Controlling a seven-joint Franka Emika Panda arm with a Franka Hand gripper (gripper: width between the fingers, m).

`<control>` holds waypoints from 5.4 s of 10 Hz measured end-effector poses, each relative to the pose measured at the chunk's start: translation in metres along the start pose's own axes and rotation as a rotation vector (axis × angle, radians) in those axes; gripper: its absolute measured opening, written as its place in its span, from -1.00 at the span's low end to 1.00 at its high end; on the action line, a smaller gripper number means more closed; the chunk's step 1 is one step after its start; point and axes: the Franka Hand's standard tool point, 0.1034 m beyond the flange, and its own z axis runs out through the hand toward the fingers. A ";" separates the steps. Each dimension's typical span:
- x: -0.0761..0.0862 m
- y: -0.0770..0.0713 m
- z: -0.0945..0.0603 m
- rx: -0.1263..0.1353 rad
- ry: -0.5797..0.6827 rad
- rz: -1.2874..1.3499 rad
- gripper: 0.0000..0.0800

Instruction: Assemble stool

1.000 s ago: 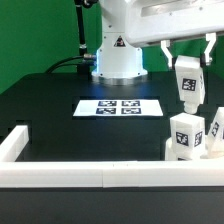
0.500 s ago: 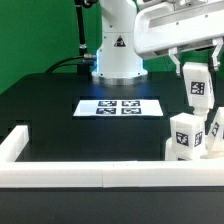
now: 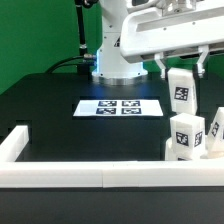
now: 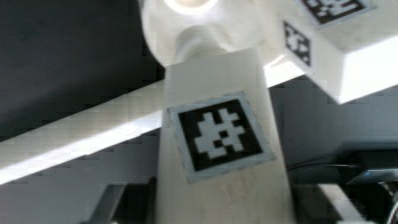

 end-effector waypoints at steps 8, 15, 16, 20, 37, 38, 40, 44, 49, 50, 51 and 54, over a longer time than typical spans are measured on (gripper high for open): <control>-0.016 0.002 0.008 -0.012 -0.027 -0.028 -0.19; -0.031 -0.009 0.012 -0.004 -0.047 -0.050 -0.19; -0.031 -0.009 0.013 -0.004 -0.047 -0.051 -0.19; -0.038 -0.002 0.021 -0.020 -0.059 -0.062 -0.19; -0.037 0.001 0.026 -0.026 -0.057 -0.094 0.62; -0.037 0.001 0.026 -0.026 -0.057 -0.095 0.62; -0.036 0.002 0.026 -0.027 -0.056 -0.094 0.62; -0.036 0.002 0.026 -0.028 -0.056 -0.096 0.62; -0.036 0.003 0.025 -0.029 -0.065 -0.101 0.62; -0.031 0.002 0.018 -0.029 -0.104 -0.099 0.62; -0.025 0.002 0.008 -0.026 -0.154 -0.091 0.62; -0.008 0.005 -0.004 -0.027 -0.368 -0.057 0.62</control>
Offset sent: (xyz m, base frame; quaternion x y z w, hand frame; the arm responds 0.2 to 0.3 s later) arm 0.0008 0.0088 -0.0080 0.0054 -0.0039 0.0176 0.9998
